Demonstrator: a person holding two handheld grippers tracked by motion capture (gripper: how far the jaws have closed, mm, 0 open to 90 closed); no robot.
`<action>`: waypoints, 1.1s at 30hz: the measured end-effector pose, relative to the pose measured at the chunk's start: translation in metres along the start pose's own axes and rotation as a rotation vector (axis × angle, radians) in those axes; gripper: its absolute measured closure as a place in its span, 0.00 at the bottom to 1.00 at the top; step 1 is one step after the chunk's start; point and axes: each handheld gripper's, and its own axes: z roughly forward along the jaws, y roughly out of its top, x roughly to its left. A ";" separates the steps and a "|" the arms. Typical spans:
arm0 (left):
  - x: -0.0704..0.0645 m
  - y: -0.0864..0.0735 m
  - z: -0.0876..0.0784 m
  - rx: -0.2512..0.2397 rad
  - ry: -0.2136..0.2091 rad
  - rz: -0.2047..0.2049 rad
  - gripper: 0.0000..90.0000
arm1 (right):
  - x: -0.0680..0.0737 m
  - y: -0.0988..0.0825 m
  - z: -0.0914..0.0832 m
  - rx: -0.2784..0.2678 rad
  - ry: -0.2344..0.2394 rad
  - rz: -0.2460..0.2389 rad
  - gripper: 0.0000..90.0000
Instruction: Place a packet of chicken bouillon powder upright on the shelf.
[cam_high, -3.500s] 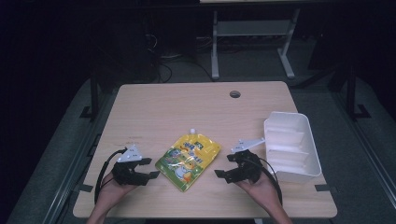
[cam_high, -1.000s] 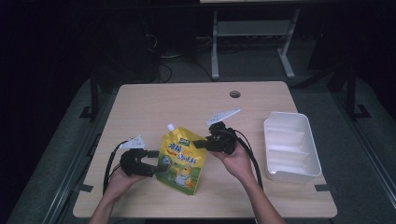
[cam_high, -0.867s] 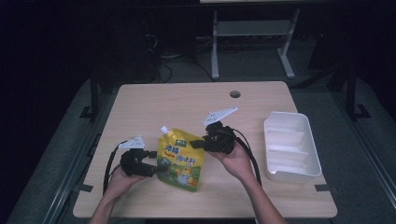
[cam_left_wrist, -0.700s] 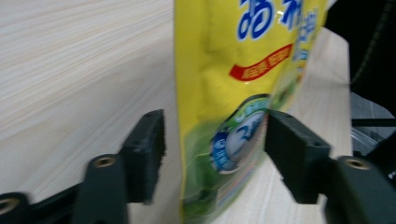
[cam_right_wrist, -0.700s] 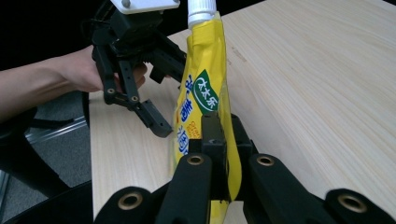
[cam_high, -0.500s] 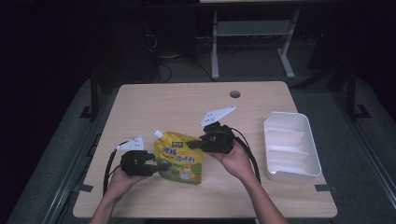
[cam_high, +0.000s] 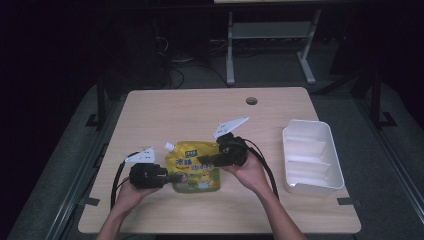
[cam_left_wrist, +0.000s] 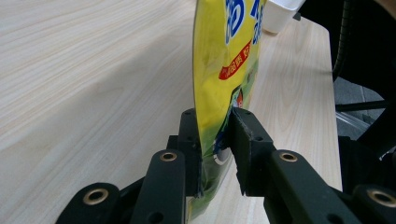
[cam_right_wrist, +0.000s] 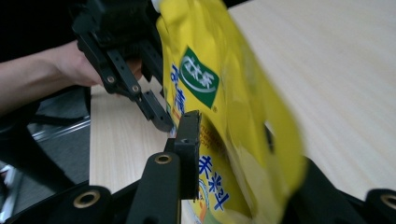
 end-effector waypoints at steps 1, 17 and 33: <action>0.000 0.000 0.000 0.001 0.001 -0.001 0.83 | -0.002 -0.001 0.003 0.013 0.008 0.008 0.80; -0.001 -0.003 -0.008 0.026 0.099 0.025 0.61 | -0.006 -0.002 -0.012 0.021 0.076 0.008 1.00; -0.003 -0.006 -0.005 0.068 0.152 0.036 0.47 | -0.012 -0.002 -0.059 0.009 0.044 0.007 1.00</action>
